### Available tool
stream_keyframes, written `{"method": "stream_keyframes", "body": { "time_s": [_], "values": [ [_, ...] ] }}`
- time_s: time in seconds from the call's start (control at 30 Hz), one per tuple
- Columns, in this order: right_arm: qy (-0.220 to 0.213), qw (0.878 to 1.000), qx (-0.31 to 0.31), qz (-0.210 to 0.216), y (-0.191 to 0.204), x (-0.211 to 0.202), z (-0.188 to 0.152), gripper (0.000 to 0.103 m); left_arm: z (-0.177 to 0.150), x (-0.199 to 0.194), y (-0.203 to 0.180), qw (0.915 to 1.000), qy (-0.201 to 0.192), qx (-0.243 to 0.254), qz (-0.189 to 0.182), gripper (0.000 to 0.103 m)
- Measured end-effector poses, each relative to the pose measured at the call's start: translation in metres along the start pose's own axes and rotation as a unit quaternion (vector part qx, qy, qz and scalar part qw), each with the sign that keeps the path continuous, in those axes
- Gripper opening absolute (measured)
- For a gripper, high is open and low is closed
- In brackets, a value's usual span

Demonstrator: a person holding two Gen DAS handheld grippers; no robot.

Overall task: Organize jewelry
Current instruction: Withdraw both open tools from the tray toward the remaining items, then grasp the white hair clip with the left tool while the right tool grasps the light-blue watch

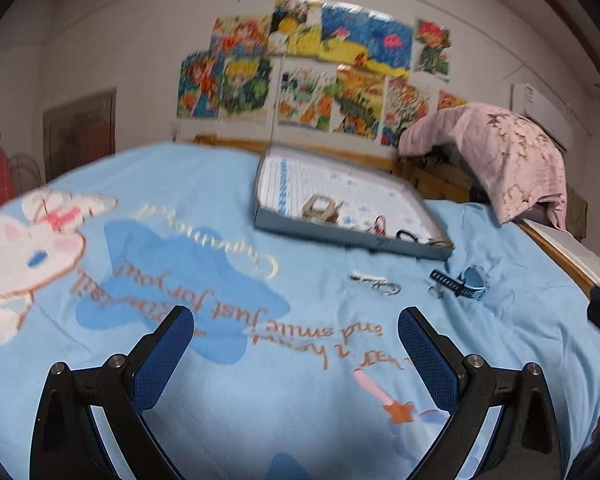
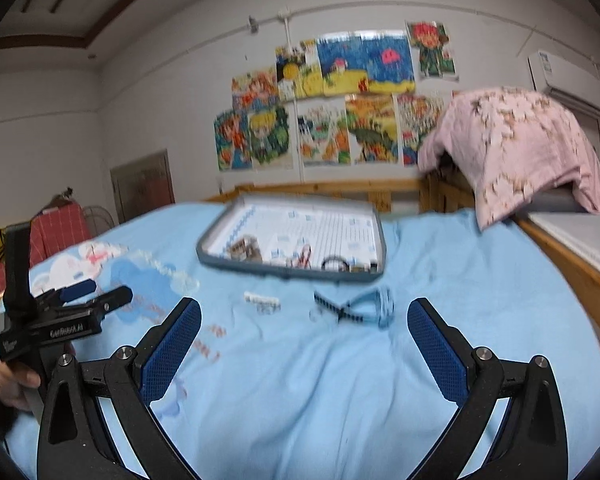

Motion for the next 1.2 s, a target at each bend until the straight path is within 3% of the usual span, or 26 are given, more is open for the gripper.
{"method": "stream_keyframes", "body": {
  "time_s": [0.23, 0.37, 0.47, 0.53, 0.73, 0.83, 1.2],
  "values": [
    [0.053, 0.998, 0.016, -0.018, -0.014, 0.028, -0.024, 0.101, 0.0, 0.036, 0.004, 0.9989, 0.043, -0.015, -0.006, 0.103],
    [0.094, 0.995, 0.041, 0.001, -0.027, 0.052, -0.032, 0.101, 0.002, 0.066, -0.012, 0.9958, 0.085, 0.018, -0.029, 0.103],
    [0.136, 0.985, 0.099, 0.032, -0.042, 0.076, -0.049, 0.101, 0.004, 0.092, -0.027, 0.9929, 0.096, 0.05, -0.051, 0.103],
    [0.149, 0.982, 0.114, 0.024, -0.054, 0.087, -0.059, 0.101, 0.005, 0.105, -0.036, 0.9911, 0.098, 0.059, -0.068, 0.103],
    [0.158, 0.981, 0.106, -0.021, -0.082, 0.125, -0.066, 0.101, 0.01, 0.15, -0.065, 0.984, 0.128, 0.055, -0.11, 0.102],
    [0.155, 0.983, 0.097, -0.028, -0.088, 0.146, -0.06, 0.101, 0.017, 0.166, -0.083, 0.9825, 0.119, 0.061, -0.129, 0.102],
    [0.158, 0.983, 0.082, -0.037, -0.1, 0.205, -0.054, 0.101, 0.005, 0.179, -0.109, 0.9749, 0.102, 0.105, -0.167, 0.081]
  ]
}}
Point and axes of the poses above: each gripper's, at about its wrist camera, not at the fingertips, and x roughly the way its jaws point, y to its left, z to its top, the point moved 9 cm from there along x, roughly the way its jaws point, and after that the axes turned 8 degrees about z, right-handed, at the moved point
